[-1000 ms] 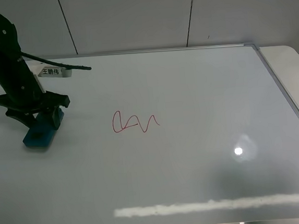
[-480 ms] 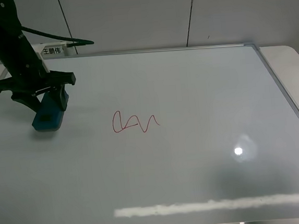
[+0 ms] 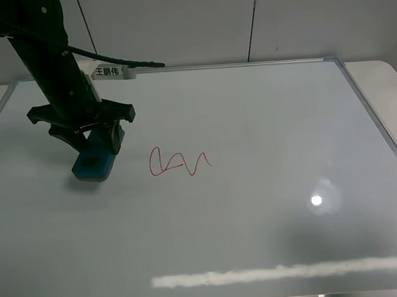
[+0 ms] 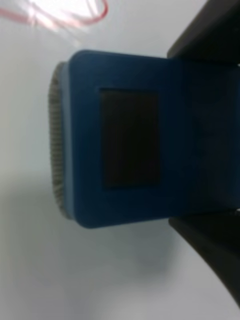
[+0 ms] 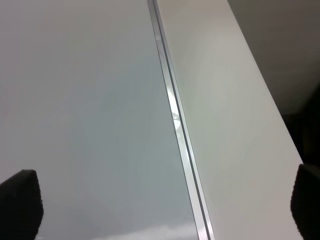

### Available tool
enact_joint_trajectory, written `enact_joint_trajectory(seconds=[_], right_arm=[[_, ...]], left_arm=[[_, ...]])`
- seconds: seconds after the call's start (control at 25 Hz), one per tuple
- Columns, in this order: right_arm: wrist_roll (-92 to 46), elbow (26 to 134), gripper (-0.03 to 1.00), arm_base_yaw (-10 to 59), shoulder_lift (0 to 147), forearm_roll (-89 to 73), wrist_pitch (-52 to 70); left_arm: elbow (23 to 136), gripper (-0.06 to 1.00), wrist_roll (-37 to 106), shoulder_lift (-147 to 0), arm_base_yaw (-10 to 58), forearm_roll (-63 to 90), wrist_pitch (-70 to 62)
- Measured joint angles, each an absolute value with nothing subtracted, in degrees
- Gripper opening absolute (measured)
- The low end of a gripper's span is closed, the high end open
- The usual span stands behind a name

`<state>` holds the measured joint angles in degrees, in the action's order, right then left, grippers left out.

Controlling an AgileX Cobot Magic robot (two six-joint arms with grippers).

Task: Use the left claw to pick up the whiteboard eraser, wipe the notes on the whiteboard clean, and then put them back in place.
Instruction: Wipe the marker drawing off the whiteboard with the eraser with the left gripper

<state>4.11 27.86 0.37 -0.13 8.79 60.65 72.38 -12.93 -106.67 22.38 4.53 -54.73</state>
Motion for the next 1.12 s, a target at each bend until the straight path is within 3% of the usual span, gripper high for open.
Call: enact_joint_trajectory(seconds=[0.4, 1.12], right_arm=[[4.1, 27.9, 0.99, 0.4, -0.1, 8.8, 60.6], [4.1, 27.9, 0.99, 0.4, -0.1, 8.8, 60.6]], left_arm=[[82.6, 0.56, -12.4, -111.7, 29.4, 3.6, -58.7], [88.2, 0.56, -5.6, -121.7, 29.7, 0.0, -54.5]])
